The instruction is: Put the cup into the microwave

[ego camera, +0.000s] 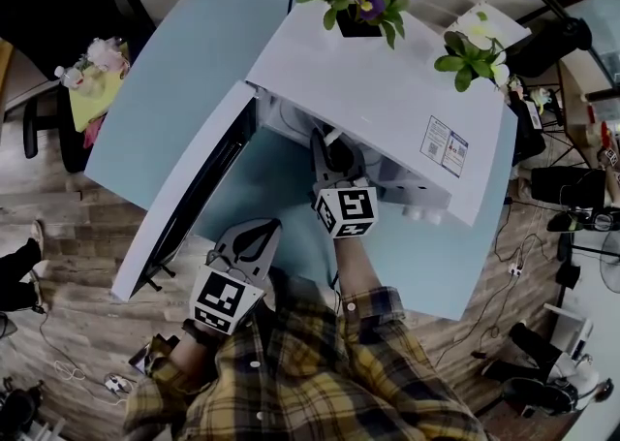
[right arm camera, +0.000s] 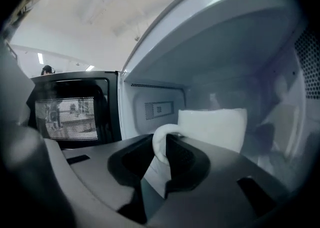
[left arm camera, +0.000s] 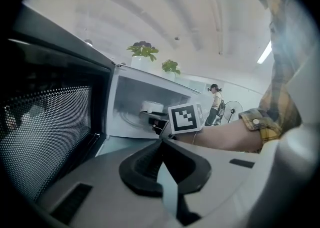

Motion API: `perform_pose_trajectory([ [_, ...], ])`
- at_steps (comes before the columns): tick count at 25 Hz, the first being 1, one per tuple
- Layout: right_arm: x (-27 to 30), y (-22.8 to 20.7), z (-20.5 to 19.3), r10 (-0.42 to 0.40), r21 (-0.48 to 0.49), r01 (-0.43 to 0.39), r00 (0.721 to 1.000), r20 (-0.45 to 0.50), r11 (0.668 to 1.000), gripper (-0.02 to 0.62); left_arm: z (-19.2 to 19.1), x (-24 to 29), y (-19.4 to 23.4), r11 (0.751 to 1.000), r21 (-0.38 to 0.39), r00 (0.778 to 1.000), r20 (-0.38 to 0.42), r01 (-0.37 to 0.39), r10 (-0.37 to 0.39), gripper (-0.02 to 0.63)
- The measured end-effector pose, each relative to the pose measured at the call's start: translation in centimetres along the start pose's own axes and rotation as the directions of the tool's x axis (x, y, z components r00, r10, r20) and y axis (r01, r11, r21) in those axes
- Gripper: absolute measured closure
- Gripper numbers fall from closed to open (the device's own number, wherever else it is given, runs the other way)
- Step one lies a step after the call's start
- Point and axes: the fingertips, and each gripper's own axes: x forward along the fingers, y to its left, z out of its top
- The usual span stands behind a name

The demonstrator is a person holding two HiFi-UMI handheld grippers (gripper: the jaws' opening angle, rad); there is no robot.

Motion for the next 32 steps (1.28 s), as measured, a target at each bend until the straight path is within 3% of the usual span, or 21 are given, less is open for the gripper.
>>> perform_pose_trajectory([
  [10, 0.3, -1.0, -1.1, -0.082, 0.057, 0.086, 0.995, -0.065, 0.995, 0.543, -0.2, 0.3, -0.5, 1.0, 0.001, 1.0, -0.002, 0.012, -0.012, 0.615],
  [25, -0.9, -1.0, -0.1, -0.094, 0.245, 0.06, 0.987, 0.128, 0.968, 0.485, -0.6, -0.2, -0.3, 1.0, -0.007, 1.0, -0.008, 0.008, -0.008, 0.615],
  [32, -1.4, -1.0, -0.1, -0.109, 0.241, 0.076, 0.986, 0.123, 0.967, 0.474, -0.5, -0.3, 0.1, 1.0, -0.005, 1.0, -0.008, 0.007, -0.007, 0.615],
])
